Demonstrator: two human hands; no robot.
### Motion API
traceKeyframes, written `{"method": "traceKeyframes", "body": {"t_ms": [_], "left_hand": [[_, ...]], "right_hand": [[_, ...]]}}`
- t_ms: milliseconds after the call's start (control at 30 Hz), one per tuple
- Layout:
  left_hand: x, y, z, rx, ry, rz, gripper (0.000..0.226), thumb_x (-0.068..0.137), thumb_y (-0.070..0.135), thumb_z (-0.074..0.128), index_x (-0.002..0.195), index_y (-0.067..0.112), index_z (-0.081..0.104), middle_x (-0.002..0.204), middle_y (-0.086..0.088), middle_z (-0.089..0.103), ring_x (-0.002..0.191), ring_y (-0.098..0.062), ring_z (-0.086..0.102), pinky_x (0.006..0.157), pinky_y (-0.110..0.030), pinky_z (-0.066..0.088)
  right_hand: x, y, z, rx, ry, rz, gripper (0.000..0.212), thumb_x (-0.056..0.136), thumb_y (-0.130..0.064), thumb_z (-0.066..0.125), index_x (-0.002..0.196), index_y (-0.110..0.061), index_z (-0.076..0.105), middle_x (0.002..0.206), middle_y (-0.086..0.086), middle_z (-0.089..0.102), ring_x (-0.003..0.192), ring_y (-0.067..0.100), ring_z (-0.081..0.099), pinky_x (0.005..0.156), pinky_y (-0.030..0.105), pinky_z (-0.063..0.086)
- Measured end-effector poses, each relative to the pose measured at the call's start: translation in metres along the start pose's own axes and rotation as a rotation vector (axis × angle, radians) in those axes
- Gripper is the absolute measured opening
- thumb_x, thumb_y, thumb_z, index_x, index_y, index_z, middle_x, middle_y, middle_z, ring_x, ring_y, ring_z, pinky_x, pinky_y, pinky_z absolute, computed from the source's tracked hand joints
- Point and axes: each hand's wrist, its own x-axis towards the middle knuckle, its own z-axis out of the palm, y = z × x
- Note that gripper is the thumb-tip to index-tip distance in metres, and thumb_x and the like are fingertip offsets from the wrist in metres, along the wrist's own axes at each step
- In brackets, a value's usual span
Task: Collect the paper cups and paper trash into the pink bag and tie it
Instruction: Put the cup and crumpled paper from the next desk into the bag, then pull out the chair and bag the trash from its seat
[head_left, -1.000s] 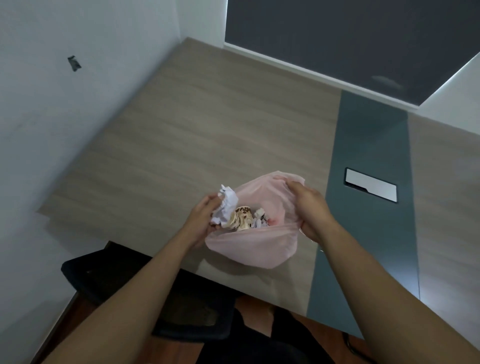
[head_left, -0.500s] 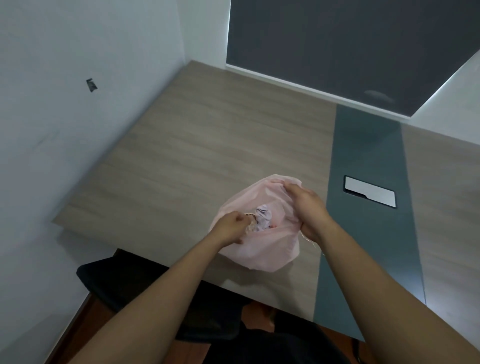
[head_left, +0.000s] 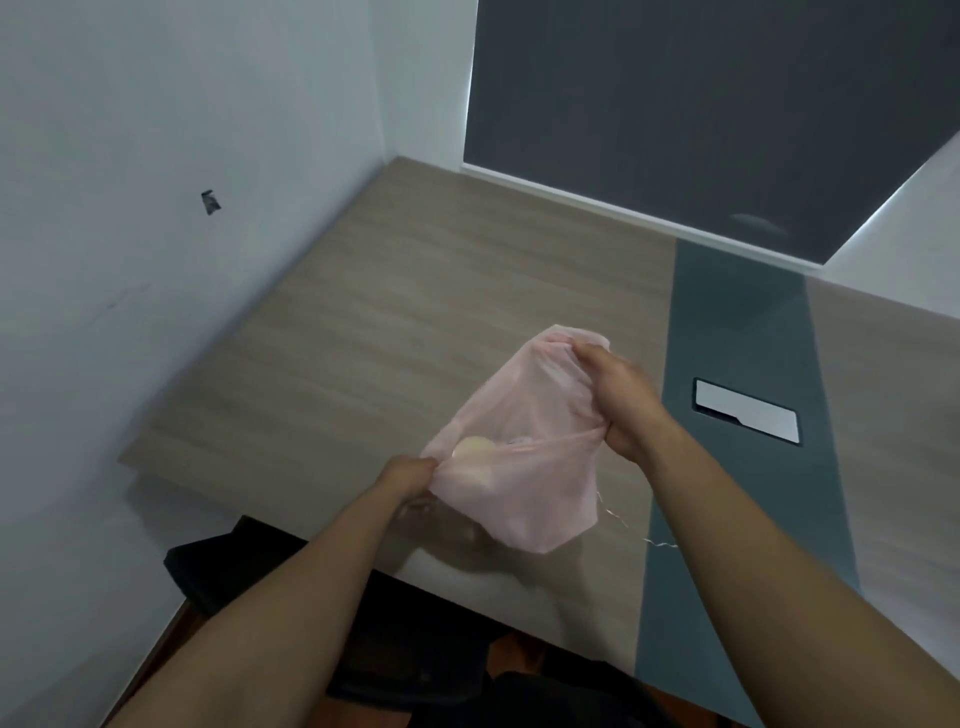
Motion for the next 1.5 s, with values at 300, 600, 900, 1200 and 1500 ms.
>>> {"method": "traceKeyframes", "body": {"t_ms": [300,600,900,1200,1500], "left_hand": [[-0.024,0.073,-0.059,-0.273,0.116,0.443,0.019,0.107,0.028,0.061,0.110,0.024,0.080,0.108,-0.008,0.079,0.091,-0.025,0.074,0.085,-0.049,0.065],[-0.020,0.040,-0.097,0.018,0.102,0.326,0.027,0.108,0.017,0.058,0.133,0.008,0.062,0.098,-0.013,0.074,0.070,-0.019,0.065,0.051,-0.023,0.052],[-0.034,0.004,-0.109,-0.025,0.068,0.307,0.054,0.106,0.017,0.064,0.155,0.014,0.042,0.118,-0.016,0.071,0.079,-0.019,0.072,0.060,-0.032,0.058],[-0.091,-0.049,-0.135,0.103,0.098,0.338,0.037,0.110,0.031,0.056,0.145,0.019,0.052,0.130,-0.002,0.071,0.099,-0.017,0.074,0.094,-0.044,0.059],[-0.188,-0.115,-0.148,0.390,0.224,0.477,0.031,0.111,0.014,0.052,0.136,0.026,0.066,0.129,0.010,0.071,0.121,-0.011,0.065,0.110,-0.036,0.052]], "right_hand": [[0.023,-0.023,-0.004,-0.040,0.052,-0.071,0.020,0.102,-0.039,0.068,0.102,-0.029,0.085,0.111,0.001,0.081,0.105,0.026,0.076,0.090,0.048,0.064],[0.039,0.032,-0.003,-0.254,0.016,-0.097,0.032,0.106,-0.030,0.054,0.116,-0.021,0.083,0.112,0.009,0.080,0.090,0.026,0.071,0.081,0.048,0.064],[0.021,0.077,-0.024,-0.219,-0.053,-0.029,0.024,0.108,-0.028,0.058,0.116,-0.024,0.081,0.113,0.003,0.082,0.107,0.029,0.077,0.090,0.050,0.068],[-0.005,0.120,-0.057,-0.206,-0.217,-0.015,0.055,0.101,-0.061,0.068,0.135,-0.018,0.071,0.128,0.001,0.078,0.116,0.024,0.075,0.101,0.047,0.062],[-0.059,0.176,-0.063,-0.285,-0.362,0.006,0.054,0.101,-0.063,0.067,0.136,-0.022,0.070,0.127,-0.004,0.078,0.118,0.021,0.075,0.107,0.048,0.060]]}}
